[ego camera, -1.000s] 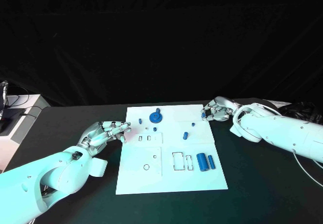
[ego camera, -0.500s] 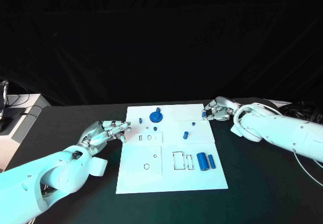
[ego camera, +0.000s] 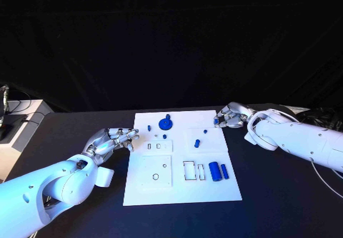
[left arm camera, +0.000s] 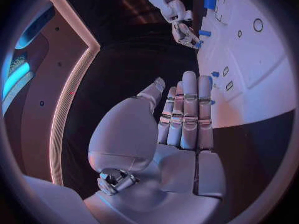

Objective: Assemble the parts on the task board

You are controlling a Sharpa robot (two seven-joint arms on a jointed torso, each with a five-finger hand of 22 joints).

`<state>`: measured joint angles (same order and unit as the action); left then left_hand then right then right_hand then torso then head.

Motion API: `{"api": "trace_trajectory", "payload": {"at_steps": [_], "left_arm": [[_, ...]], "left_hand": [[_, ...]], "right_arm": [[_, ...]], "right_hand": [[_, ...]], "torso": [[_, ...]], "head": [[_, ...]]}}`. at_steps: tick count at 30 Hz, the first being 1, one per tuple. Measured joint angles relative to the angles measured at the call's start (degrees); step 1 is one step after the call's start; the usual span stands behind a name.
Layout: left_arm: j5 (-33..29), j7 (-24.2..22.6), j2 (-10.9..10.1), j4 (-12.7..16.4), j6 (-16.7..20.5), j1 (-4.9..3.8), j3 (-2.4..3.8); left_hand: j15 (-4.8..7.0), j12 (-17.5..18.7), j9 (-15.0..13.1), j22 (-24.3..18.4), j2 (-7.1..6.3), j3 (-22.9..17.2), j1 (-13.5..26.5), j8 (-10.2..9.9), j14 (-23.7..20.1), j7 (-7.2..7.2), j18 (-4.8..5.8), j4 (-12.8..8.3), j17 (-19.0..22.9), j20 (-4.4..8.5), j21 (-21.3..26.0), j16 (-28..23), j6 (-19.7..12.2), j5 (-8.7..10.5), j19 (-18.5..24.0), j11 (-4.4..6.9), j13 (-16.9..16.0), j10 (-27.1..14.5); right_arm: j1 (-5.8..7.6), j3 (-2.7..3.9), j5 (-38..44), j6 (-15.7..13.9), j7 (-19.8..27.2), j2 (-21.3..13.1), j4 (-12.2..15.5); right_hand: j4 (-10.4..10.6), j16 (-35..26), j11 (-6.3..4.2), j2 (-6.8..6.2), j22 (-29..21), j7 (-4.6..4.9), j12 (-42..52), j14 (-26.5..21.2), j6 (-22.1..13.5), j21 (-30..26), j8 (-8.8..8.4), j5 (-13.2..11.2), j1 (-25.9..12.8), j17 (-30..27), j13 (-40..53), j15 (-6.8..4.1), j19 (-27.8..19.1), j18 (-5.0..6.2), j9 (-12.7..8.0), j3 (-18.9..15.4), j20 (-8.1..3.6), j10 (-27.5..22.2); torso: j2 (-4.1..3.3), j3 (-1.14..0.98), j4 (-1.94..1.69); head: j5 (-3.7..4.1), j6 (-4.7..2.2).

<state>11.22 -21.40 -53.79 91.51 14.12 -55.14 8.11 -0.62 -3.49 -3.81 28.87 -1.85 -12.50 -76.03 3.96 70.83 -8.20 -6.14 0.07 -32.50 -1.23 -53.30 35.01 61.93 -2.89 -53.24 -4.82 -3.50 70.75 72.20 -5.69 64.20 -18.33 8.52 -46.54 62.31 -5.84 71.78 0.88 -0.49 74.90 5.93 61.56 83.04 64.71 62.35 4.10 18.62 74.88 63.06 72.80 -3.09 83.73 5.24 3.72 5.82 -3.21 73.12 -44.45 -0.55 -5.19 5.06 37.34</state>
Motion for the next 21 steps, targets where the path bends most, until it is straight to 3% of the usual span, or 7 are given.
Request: {"api": "trace_trajectory", "payload": {"at_steps": [3, 11, 21], "left_arm": [[0.0, 0.0, 0.0, 0.0, 0.0, 0.00, 0.00], [0.0, 0.0, -0.1, 0.0, 0.0, 0.01, 0.00], [0.0, 0.0, -0.2, 0.0, 0.0, 0.01, -0.01]], "left_hand": [[0.00, 0.0, 0.0, 0.0, 0.00, 0.0, 0.0, 0.0, 0.0, 0.00, 0.00, 0.0, 0.0, 0.00, 0.0, 0.0, 0.0, 0.00, 0.0, 0.00, 0.0, 0.0], [0.00, 0.0, 0.0, 0.0, 0.00, 0.0, 0.0, 0.0, 0.0, 0.00, 0.00, 0.0, 0.0, 0.00, 0.0, 0.0, 0.0, 0.00, 0.0, 0.00, 0.0, 0.0], [0.00, 0.0, 0.0, 0.0, 0.00, 0.0, 0.0, 0.0, 0.0, 0.00, 0.00, 0.0, 0.0, 0.00, 0.0, 0.0, 0.0, 0.00, 0.0, 0.00, 0.0, 0.0]], "right_arm": [[-0.01, 0.00, 0.0, -0.7, 0.0, 0.0, 0.4], [-0.02, -0.04, -0.1, -5.2, -0.6, -0.5, 3.4], [1.58, 0.07, 1.1, -10.3, -6.4, -1.3, 12.4]], "right_hand": [[0.2, 0.0, -0.37, 0.36, 0.0, -0.70, 0.0, 0.2, 0.8, 0.0, 0.00, -0.4, 0.1, 0.1, 0.2, -0.21, 0.0, 0.01, 0.0, -0.2, -0.41, 0.4], [0.7, 0.0, -0.69, 1.03, 0.0, -0.94, 0.0, 0.2, 1.3, 0.3, -0.15, -0.4, -0.2, 0.3, 0.5, -0.21, -0.1, 0.01, 0.0, -0.8, -0.53, 0.7], [1.2, -0.2, -0.69, 1.33, 0.0, -0.98, 0.0, 0.2, 1.4, 0.2, -0.12, 0.4, -0.5, 0.3, 0.5, -0.21, 0.0, 0.00, 0.0, -1.3, -0.80, 0.7]], "torso": [[-0.01, 0.00, 0.00], [-0.01, 0.04, 0.03], [0.05, 0.09, 0.16]], "head": [[-0.01, -0.04], [-0.05, -0.08], [-0.54, -0.24]]}}
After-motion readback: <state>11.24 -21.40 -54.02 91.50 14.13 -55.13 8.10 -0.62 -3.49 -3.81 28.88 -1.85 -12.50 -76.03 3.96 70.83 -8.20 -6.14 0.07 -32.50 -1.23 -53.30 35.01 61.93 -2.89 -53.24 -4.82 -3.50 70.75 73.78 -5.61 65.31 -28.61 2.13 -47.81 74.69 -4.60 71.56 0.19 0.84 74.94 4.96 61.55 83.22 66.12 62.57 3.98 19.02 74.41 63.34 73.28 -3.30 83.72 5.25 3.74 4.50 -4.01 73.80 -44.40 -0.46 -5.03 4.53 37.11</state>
